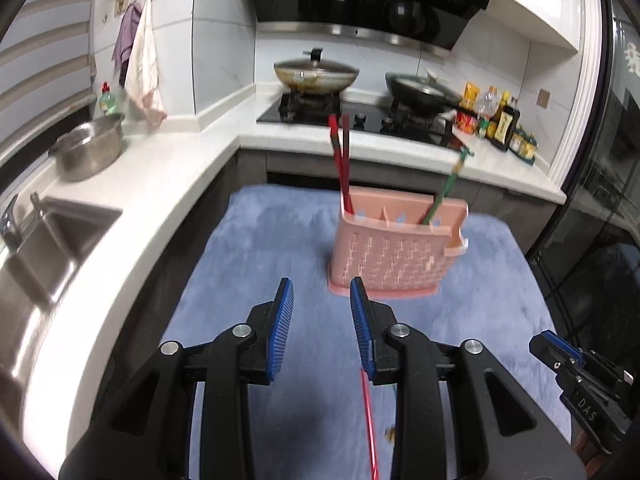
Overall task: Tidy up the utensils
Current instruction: 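Move the left tool to a red chopstick while the right tool moves to a dark red chopstick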
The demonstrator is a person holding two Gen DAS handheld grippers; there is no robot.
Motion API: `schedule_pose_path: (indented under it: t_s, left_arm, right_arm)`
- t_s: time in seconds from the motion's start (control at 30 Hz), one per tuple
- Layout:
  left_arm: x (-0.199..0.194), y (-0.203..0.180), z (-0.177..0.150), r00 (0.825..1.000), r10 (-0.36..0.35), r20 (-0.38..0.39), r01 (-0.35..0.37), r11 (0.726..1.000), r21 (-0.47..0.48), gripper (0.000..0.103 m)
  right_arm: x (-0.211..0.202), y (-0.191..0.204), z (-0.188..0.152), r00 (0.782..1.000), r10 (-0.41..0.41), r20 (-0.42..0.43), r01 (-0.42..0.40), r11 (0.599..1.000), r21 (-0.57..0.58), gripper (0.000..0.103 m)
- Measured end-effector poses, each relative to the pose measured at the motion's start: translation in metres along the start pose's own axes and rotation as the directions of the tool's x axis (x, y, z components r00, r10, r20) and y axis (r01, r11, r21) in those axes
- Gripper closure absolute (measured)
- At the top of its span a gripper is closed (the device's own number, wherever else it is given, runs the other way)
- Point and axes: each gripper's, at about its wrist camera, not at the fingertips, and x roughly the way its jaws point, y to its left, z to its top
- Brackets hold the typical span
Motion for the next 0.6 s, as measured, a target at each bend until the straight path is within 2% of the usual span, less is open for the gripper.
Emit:
schedule_pose_path:
  t_s: [0.2,0.4,0.6]
  left_arm:
    - [-0.009,0.002,-0.05,0.998,0.012,-0.056,-0.011,1.0,0.024,0.075]
    - [-0.007,0.001,-0.104,0.989,0.008,-0.149,-0.003,1.0,0.031,0.075]
    - [-0.003,0.001,-0.145,0.976,0.011,-0.219,-0.006,1.0,0.026,0.075]
  right_arm:
    - [-0.002,-0.004,-0.064,0.994,-0.024,-0.105,0.022,1.0,-0.019,0.087]
    - [0.001,-0.004,-0.125,0.977,-0.033,-0.211,0.03,0.999,-0.019,0.087]
    - [0.005,-0.002,-0.155,0.965,-0.029,-0.259,0.025,1.0,-0.018,0.087]
